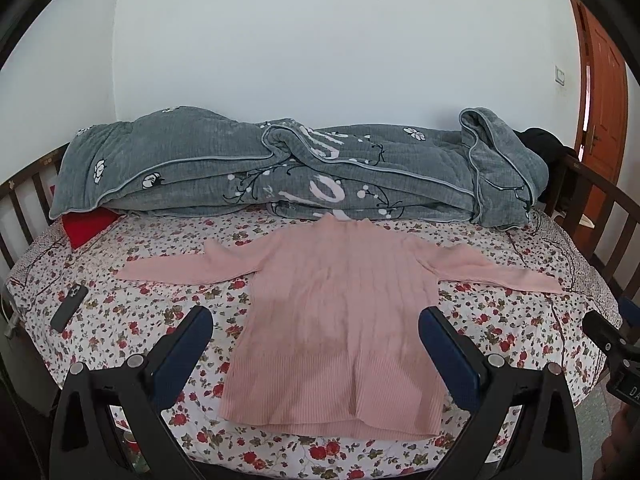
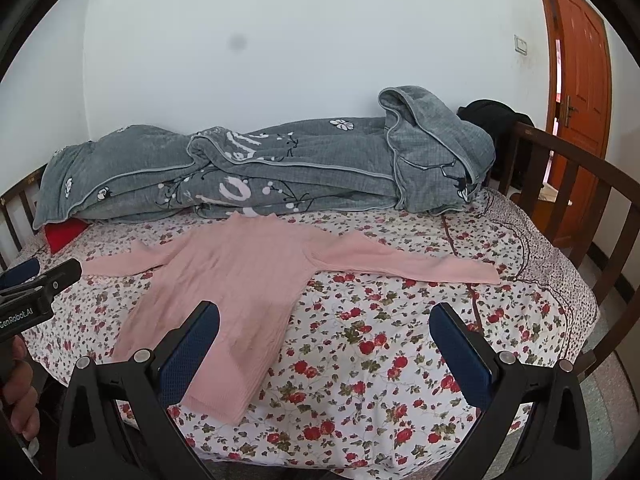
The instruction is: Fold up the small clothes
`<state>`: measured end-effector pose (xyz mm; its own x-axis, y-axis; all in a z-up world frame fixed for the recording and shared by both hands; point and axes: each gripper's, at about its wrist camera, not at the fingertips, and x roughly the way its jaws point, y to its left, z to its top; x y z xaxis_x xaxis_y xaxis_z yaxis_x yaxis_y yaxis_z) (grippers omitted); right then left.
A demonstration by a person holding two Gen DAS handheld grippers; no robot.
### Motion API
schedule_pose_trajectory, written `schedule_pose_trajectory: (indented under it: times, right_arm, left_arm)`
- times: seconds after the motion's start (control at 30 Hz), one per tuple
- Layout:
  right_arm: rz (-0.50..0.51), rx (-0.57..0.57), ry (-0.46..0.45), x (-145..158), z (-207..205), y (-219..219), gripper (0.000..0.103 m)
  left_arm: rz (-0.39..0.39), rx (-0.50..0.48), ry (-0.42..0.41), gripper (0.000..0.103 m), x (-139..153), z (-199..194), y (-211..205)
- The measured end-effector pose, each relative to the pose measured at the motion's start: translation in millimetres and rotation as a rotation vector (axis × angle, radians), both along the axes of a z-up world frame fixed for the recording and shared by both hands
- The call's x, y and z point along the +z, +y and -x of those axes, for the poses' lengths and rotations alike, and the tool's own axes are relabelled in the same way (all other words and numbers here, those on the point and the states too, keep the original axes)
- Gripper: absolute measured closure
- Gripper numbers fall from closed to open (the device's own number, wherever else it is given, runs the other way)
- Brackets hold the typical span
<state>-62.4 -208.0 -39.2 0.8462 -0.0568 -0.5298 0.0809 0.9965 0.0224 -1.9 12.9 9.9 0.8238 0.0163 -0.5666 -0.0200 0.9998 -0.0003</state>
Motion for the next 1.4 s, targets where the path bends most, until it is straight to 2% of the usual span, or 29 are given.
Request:
schedule_pose_trajectory:
  times: [1.4]
  right_arm:
    - [-0.015,0.02,-0.034,8,11,1,0.0]
  left_arm:
    - [0.0,0.016,-0.009,0.0,5,3,4]
